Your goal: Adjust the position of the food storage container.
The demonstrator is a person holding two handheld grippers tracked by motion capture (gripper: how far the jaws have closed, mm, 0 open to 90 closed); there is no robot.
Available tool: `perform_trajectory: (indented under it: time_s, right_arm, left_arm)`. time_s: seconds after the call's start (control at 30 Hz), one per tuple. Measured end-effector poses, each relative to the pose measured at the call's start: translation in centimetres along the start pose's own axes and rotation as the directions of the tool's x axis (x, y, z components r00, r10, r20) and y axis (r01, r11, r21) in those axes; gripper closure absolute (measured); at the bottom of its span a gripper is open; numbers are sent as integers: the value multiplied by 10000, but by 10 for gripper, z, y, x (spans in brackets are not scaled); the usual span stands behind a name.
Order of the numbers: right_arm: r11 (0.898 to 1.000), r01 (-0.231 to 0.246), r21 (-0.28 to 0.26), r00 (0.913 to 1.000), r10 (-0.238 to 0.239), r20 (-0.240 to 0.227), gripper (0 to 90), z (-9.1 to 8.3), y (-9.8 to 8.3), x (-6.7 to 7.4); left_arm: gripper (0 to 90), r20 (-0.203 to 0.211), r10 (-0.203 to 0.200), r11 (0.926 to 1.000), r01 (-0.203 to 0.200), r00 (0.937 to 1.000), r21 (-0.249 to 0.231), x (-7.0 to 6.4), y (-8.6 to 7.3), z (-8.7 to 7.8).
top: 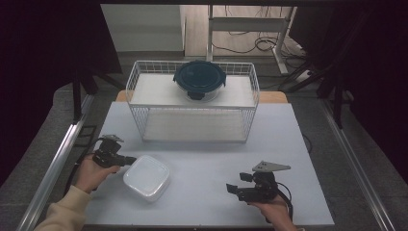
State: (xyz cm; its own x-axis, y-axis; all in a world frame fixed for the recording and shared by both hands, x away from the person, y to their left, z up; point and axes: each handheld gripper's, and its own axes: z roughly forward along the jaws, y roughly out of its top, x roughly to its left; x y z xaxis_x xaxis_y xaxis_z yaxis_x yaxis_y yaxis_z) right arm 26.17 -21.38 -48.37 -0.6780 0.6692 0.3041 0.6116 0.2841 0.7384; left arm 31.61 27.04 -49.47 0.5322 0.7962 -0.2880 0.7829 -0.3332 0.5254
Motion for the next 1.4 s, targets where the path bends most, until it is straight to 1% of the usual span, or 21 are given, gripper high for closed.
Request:
perform_trajectory:
  time_s: [0.03, 0.07, 0.1, 0.17, 0.2, 0.23, 0.27, 0.3, 0.33, 0.47, 0.5, 0.53, 0.57, 0.6, 0.63, 0.67, 0.8, 0.93, 1.13, 1.2, 1.4]
  right_arm:
    - [10000, -22, -12, 10000, 22, -1, 251, 0, 0, 0]
    - [10000, -22, -12, 10000, 22, -1, 251, 0, 0, 0]
    - [10000, -31, -14, 10000, 31, -1, 250, 0, 0, 0]
    - [10000, -55, -10, 10000, 55, 12, 251, 0, 0, -1]
    - [10000, -67, -30, 10000, 67, 35, 250, 0, 0, -1]
    - [9999, -109, -28, 9999, 109, 39, 251, -1, 0, -1]
    - [9999, -109, -28, 9999, 109, 39, 251, -1, 0, -1]
    - [9999, -88, -75, 9999, 88, 68, 251, -2, 0, -3]
    - [9999, -88, -75, 9999, 88, 68, 251, -2, 0, -3]
    - [9999, -118, -61, 9999, 119, 108, 250, -2, 0, -3]
    - [10000, -38, -70, 9999, 39, 125, 250, -2, 0, -2]
    - [10000, -38, -70, 9999, 39, 125, 250, -2, 0, -2]
    - [10000, -6, -74, 9999, 7, 148, 250, -1, 1, -2]
    - [10000, -6, -74, 9999, 7, 148, 250, -1, 1, -2]
    - [10000, 2, -20, 9999, -2, 162, 250, -1, 1, -2]
    - [10000, 1, 1, 9998, -1, 179, 250, 0, 1, -2]
    - [10000, 84, 31, 9997, -85, 249, 250, 2, 1, -2]
    - [9995, 302, 83, 9988, -305, 396, 249, 1, 1, -2]
    - [9995, 303, 64, 9985, -306, 461, 249, 0, 1, -3]
    - [9992, 388, 70, 9983, -390, 444, 249, 0, 1, -2]
    - [9991, 423, 46, 9979, -424, 483, 248, 0, 1, -2]
  left_arm:
    - [900, -5, -58, 9998, 58, 10000, -193, 0, 1, -1]
    - [900, -5, -58, 9998, 58, 10000, -193, 0, 1, -1]
    - [900, -104, -69, 9993, 65, 9999, -366, 1, 1, -6]
    - [900, -110, -228, 9972, 220, 9997, -714, 3, -1, -15]
    - [900, -99, -288, 9959, 278, 9995, -858, 3, -4, -20]
    - [900, -160, -392, 9936, 372, 9991, -1069, 3, -12, -29]
    - [900, -160, -392, 9936, 372, 9991, -1069, 3, -12, -29]
    - [900, -183, -592, 9898, 563, 9981, -1307, 2, -25, -39]
    - [900, -183, -592, 9898, 563, 9981, -1307, 2, -25, -39]
    - [900, -177, -790, 9866, 756, 9967, -1447, -7, -57, -54]
    - [900, -182, -785, 9880, 754, 9967, -1348, -15, -72, -55]
    - [900, -182, -785, 9880, 754, 9967, -1348, -15, -72, -55]
    - [900, -23, -730, 9895, 721, 9973, -1255, -22, -82, -52]
    - [900, -23, -730, 9895, 721, 9973, -1255, -22, -82, -52]
    - [900, 120, -646, 9913, 655, 9978, -1141, -30, -87, -45]
    - [900, 120, -646, 9913, 655, 9978, -1141, -30, -87, -45]
    - [900, 109, -515, 9959, 521, 9986, -739, -38, -84, -26]
    - [900, 195, -493, 9954, 507, 9986, -808, -40, -78, -18]
    - [899, 137, -589, 9953, 598, 9982, -761, -35, -65, -8]
    - [900, 110, -651, 9943, 658, 9978, -833, -32, -57, -5]
    - [900, 66, -787, 9928, 790, 9969, -902, -27, -46, 0]
